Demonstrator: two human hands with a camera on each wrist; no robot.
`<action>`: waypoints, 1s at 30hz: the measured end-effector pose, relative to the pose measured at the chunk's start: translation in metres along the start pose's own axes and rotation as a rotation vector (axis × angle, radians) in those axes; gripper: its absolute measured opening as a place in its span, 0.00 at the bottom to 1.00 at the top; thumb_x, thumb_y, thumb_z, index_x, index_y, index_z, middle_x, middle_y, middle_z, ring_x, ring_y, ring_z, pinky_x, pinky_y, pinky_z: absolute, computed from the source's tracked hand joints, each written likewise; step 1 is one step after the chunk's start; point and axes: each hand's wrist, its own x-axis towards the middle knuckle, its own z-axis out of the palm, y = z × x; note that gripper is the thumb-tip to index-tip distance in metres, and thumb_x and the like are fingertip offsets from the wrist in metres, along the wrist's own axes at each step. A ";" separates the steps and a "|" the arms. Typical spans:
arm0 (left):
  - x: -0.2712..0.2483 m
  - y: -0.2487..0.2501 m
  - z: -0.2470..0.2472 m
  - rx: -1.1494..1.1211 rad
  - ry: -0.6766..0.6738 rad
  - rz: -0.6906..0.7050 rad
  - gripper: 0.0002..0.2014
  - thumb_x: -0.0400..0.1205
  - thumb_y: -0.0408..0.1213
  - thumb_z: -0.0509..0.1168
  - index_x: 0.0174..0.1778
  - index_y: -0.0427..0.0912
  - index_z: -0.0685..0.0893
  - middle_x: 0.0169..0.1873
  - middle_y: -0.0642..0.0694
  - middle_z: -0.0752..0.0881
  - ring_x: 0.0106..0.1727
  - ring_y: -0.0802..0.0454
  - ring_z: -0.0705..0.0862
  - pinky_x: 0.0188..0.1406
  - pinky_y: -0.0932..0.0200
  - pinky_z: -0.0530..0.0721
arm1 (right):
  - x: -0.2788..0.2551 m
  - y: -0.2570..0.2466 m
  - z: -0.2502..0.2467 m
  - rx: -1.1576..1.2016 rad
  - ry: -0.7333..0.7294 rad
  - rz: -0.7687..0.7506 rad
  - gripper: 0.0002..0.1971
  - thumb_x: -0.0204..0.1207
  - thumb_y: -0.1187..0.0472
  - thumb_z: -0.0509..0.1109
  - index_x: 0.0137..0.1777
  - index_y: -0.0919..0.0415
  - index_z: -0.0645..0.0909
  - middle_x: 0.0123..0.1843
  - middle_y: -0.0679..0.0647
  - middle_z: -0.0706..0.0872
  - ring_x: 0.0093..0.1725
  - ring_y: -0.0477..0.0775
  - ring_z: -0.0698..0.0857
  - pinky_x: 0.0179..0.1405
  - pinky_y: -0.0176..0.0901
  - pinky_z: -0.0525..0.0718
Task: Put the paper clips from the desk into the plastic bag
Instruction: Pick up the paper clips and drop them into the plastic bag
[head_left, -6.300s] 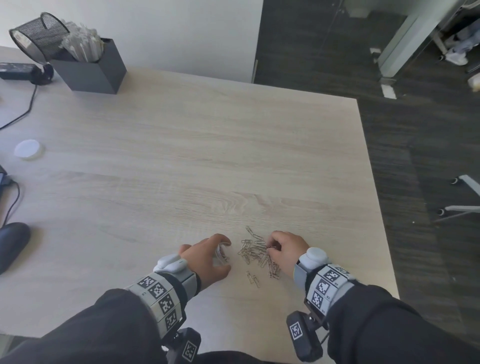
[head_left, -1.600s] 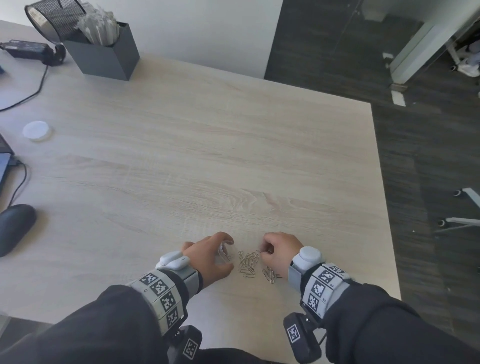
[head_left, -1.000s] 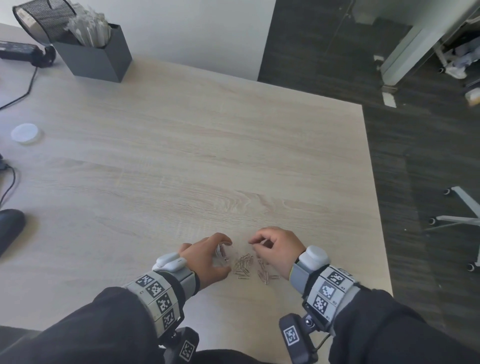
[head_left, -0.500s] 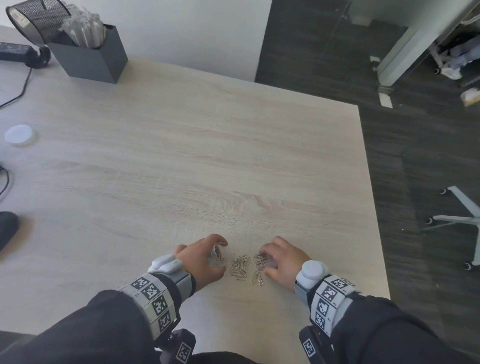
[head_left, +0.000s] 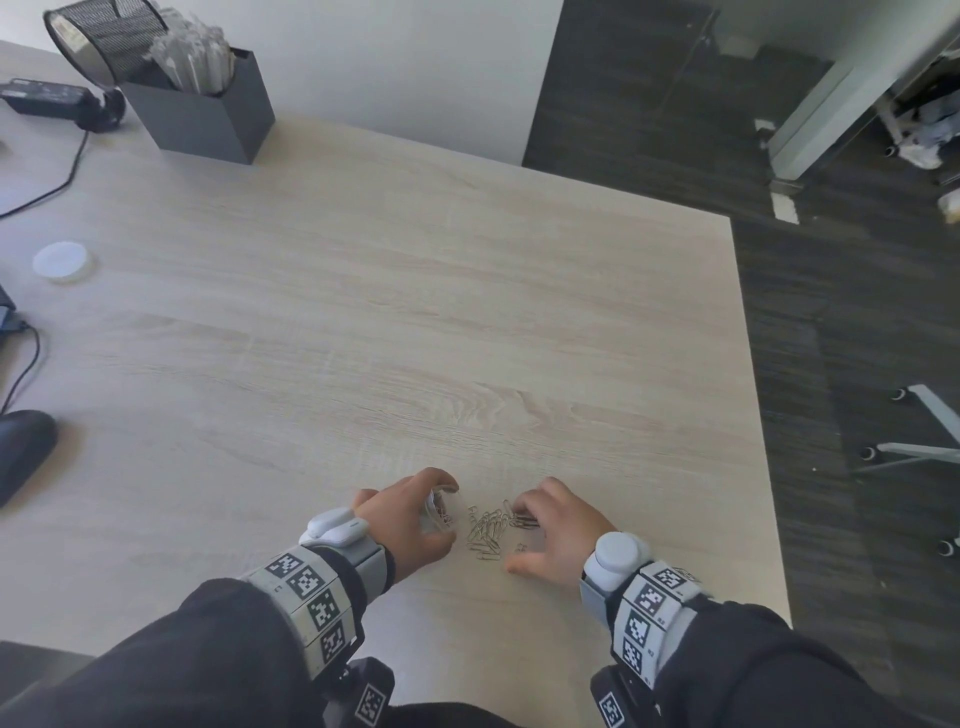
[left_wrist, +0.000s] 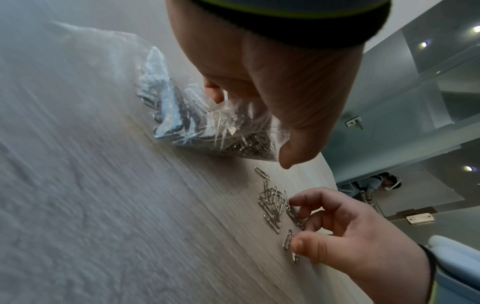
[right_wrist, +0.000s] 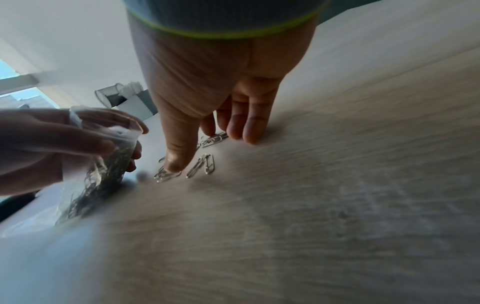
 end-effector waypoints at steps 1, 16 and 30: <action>0.000 0.001 0.000 -0.001 0.000 0.000 0.22 0.75 0.51 0.68 0.64 0.68 0.72 0.53 0.63 0.84 0.54 0.59 0.84 0.63 0.60 0.62 | 0.000 -0.001 0.000 -0.031 -0.015 -0.004 0.30 0.64 0.42 0.76 0.64 0.51 0.75 0.60 0.48 0.73 0.55 0.50 0.79 0.57 0.45 0.79; -0.003 -0.003 0.001 0.018 0.010 -0.008 0.22 0.75 0.52 0.68 0.64 0.68 0.72 0.55 0.64 0.84 0.57 0.60 0.84 0.61 0.60 0.60 | 0.017 -0.014 -0.008 -0.065 -0.034 0.073 0.05 0.74 0.53 0.68 0.47 0.52 0.82 0.46 0.46 0.77 0.52 0.52 0.80 0.51 0.41 0.75; -0.001 -0.014 0.009 0.010 -0.043 -0.023 0.25 0.68 0.61 0.62 0.61 0.75 0.66 0.53 0.68 0.83 0.58 0.53 0.83 0.66 0.53 0.70 | 0.016 -0.026 -0.011 -0.085 -0.083 0.063 0.03 0.71 0.58 0.65 0.42 0.51 0.79 0.47 0.48 0.81 0.49 0.53 0.81 0.45 0.41 0.76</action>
